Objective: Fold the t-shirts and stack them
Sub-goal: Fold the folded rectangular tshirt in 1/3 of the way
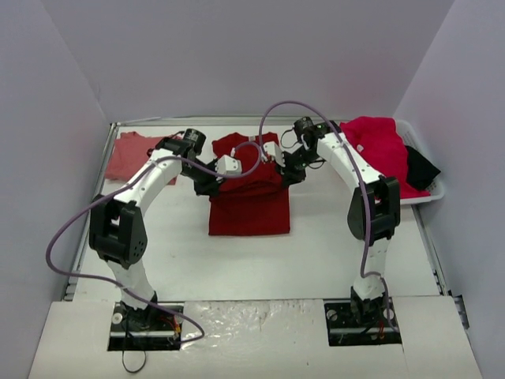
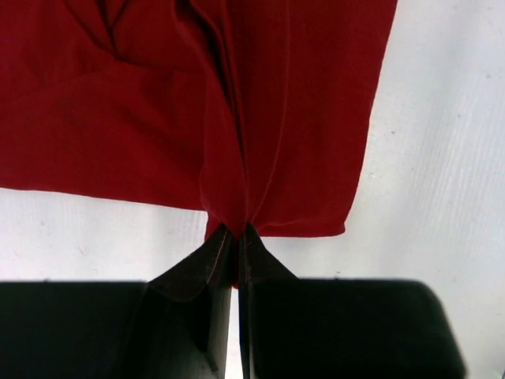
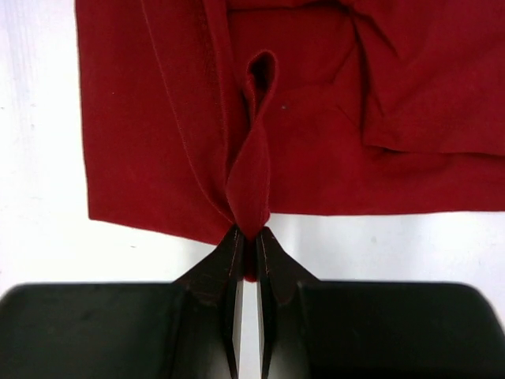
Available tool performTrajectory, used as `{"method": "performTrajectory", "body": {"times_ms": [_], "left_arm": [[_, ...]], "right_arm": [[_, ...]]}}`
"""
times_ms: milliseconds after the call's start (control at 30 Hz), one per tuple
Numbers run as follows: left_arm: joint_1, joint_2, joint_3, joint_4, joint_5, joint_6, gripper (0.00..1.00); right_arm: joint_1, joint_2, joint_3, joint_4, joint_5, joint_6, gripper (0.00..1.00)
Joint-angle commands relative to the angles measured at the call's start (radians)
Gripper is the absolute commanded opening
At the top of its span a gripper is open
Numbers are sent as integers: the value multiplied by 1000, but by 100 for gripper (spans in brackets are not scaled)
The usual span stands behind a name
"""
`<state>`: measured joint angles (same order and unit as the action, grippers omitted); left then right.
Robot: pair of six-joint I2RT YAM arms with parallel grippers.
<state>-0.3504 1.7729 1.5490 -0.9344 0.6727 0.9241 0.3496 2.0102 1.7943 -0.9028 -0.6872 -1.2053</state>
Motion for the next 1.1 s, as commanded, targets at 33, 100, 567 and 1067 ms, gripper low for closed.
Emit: {"method": "performTrajectory", "body": {"times_ms": [33,100,567,1067], "left_arm": [[14,34,72,-3,15,28,2],[16,52,83,-6,19,35,2],[34,152,108,49,8,33,2],[22,233,226,310,-231,-173,15]], "right_arm": [[-26,42,66,-28,-9,-16,0],[-34,76,92,-24,-15,-16,0],[-50,246,226,-2,-43,1,0],[-54,242,221,297,103,226,40]]}}
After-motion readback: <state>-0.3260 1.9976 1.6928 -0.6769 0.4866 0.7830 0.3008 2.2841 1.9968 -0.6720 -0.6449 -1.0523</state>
